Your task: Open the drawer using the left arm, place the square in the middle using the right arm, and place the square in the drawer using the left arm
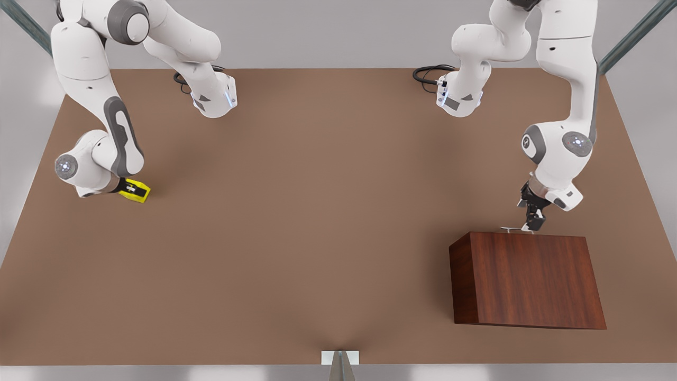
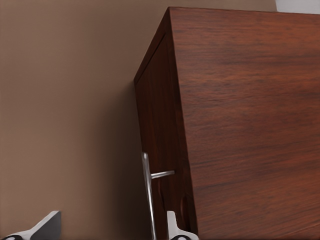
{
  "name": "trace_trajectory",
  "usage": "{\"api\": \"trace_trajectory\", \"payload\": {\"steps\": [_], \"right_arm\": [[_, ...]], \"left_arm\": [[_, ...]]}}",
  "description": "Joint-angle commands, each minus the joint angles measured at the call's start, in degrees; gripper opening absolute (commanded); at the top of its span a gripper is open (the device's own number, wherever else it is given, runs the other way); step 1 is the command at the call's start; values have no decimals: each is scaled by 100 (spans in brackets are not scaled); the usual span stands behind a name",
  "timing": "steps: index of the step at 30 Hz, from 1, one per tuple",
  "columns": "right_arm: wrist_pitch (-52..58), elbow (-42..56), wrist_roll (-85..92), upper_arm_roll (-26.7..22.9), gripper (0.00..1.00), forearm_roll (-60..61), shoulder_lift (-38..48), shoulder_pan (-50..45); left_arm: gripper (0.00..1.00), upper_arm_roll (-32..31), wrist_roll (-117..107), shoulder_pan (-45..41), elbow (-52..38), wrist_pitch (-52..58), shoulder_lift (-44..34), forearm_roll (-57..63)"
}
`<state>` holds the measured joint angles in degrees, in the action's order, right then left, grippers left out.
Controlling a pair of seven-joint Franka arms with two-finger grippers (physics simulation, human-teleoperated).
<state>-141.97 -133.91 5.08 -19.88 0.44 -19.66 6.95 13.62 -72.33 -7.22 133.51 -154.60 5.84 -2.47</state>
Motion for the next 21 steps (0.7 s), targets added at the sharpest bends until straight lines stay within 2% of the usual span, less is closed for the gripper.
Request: {"api": "trace_trajectory", "payload": {"steps": [1, 4, 8, 17, 20, 21], "right_arm": [[-6, -4, 2, 1, 93, 0, 6, 0], [-120, 5, 2, 1, 87, 0, -55, 0], [-129, 14, 134, 1, 72, 0, -82, 0], [-77, 49, 107, 80, 68, 0, 137, -79], [178, 75, -1008, 923, 70, 9, 542, -97], [178, 76, -1676, 1363, 70, 18, 595, -106]], "left_arm": [[100, 1, 0, 2, 0, 0, 13, -69], [100, 1, 0, 2, 0, -70, 119, -87], [100, 1, 0, 2, -9, -141, 224, -87], [100, 1, -26, 2, 123, 35, 216, -166], [100, 1, -18, 2, 219, 132, 84, -228], [100, 1, -26, 2, 255, 132, 57, -228]]}}
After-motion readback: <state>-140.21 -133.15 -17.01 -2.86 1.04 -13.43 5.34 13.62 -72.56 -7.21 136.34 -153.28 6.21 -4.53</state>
